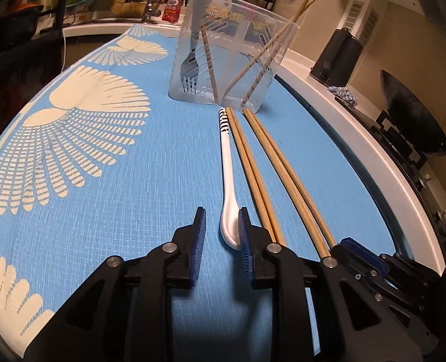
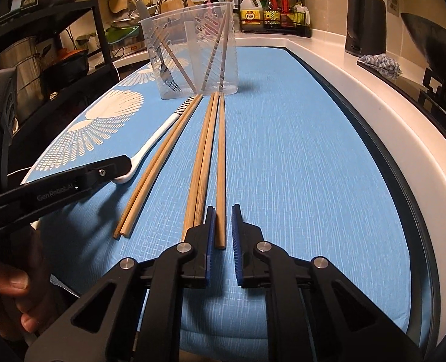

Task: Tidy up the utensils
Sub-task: 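Grasp the white spoon with the left tool while the right tool grasps a chopstick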

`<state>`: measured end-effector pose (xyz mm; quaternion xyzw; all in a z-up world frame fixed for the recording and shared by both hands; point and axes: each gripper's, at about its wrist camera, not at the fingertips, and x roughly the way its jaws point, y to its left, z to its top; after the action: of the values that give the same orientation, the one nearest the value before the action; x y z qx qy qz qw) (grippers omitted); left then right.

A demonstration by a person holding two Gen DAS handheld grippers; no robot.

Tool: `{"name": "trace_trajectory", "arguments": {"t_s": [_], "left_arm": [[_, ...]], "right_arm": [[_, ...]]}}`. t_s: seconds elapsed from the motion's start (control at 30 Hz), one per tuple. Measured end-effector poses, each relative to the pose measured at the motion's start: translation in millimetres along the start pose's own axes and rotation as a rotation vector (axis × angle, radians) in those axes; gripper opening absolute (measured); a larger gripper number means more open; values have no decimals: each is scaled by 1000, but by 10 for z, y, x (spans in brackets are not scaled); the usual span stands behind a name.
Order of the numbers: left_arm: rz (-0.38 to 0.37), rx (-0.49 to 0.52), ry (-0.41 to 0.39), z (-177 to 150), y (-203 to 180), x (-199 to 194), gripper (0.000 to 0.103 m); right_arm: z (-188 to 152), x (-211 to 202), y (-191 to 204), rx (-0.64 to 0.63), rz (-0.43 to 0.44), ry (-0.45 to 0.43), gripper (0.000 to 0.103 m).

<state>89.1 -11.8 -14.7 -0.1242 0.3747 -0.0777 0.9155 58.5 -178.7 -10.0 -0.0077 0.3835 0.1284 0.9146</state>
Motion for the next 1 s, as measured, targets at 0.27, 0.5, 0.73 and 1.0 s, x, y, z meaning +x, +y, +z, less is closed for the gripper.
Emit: {"name": "trace_trajectory", "arguments": {"t_s": [0.27,0.5,0.73,1.0], "left_arm": [[78,82,-21,-51,-205,8,22],[128,55,-24,-30,-151,-39,13],[161,16,-29,-1,176,-161,10],[205,102,-97,-152,443,-402,10]], "right_arm": [[-2,2,7,-3,-4,-5,11],[1,2,0,8,-4,-1,7],[-7,-16,-42,43,-26,-1,7],[-8,-34,-140,83,-91,-7,7]]}}
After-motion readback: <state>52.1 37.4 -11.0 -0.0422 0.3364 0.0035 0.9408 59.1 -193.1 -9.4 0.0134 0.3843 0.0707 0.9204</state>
